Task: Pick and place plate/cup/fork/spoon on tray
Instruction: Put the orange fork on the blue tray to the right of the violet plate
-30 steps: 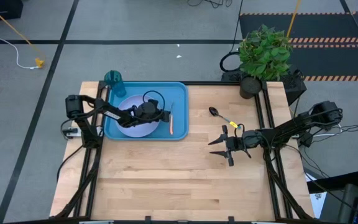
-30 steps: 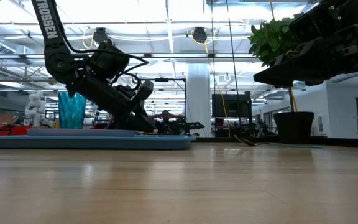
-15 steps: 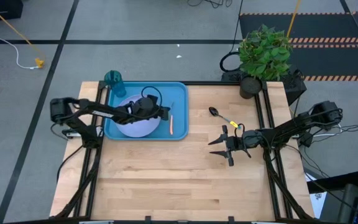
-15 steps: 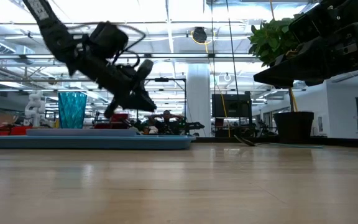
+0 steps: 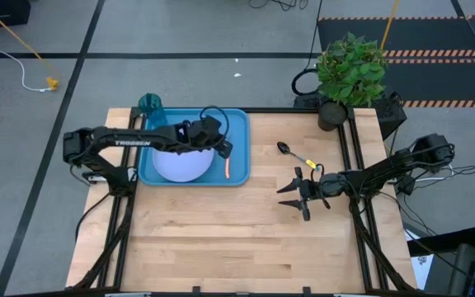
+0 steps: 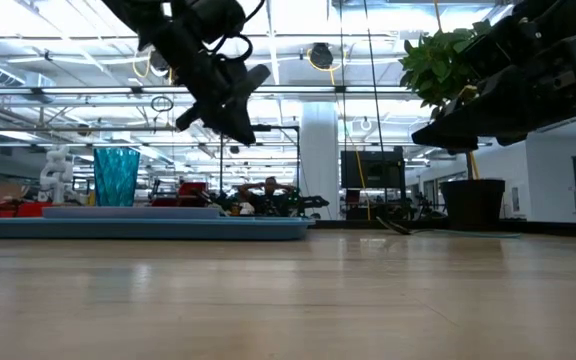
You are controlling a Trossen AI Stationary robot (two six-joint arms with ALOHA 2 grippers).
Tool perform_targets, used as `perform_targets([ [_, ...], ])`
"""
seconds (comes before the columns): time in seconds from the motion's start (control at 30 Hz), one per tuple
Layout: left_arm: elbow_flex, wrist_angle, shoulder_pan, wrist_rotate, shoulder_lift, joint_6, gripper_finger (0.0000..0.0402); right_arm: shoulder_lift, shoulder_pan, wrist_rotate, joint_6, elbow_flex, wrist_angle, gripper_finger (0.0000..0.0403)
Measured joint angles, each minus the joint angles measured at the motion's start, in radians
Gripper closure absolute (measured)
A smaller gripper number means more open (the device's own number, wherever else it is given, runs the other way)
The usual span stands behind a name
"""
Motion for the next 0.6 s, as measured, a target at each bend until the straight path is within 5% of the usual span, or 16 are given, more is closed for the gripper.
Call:
perform_targets([
  [0.3,0.003,-0.012,0.041,0.015,0.0,-0.027,0.0354,0.0,0.0,0.0,0.085,0.0,0.017,0.0232],
  [0.6,0.149,-0.251,0.098,0.053,0.072,-0.02,0.0354,0.0,0.0,0.001,0.107,0.0,0.017,0.0232],
])
